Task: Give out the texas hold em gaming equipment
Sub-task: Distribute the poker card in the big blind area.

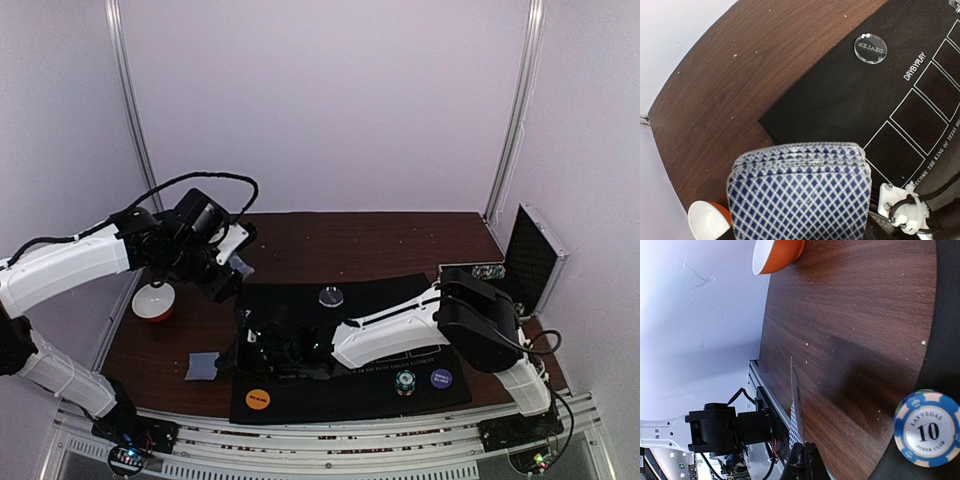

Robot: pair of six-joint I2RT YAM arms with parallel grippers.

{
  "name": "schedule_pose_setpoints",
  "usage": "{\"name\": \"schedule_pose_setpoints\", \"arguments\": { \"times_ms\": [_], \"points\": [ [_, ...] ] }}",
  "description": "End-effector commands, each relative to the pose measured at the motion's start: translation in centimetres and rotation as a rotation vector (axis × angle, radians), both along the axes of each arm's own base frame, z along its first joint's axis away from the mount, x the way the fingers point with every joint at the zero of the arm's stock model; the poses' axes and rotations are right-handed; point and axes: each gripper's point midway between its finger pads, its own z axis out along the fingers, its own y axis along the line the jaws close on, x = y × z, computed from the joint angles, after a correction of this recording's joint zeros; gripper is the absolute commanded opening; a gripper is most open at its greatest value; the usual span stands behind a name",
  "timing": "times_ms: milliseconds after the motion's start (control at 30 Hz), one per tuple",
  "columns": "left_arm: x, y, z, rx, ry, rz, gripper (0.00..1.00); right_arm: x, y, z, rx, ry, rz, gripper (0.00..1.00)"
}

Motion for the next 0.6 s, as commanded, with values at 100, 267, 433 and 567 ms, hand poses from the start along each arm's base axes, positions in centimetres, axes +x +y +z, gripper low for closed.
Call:
{"name": "schedule_pose_setpoints", "arguments": {
  "times_ms": [100,267,433,567],
  "points": [
    [1.2,0.1,1.7,-0.025,-0.053,0.009,0.56,1.0,0.4,1.2,0.002,-0.005,-0.044,0.15],
    [1.4,0.3,1.9,-0.026,-0.055,0.013,0.56,1.2,-0.3,3.3,0.027,-0.033,-0.065,0.3],
    [1.6,0.3,2.2,-0.031,-0.061,0.012,0.56,1.3,-1.5,7.3,0.032,-0.107,-0.059,0.33],
    [1.6,0.2,2.4,-0.037,-0.06,0.004,0.56,1.2,-4.3,9.7,-0.016,-0.177,-0.039,0.4]
  ]
}}
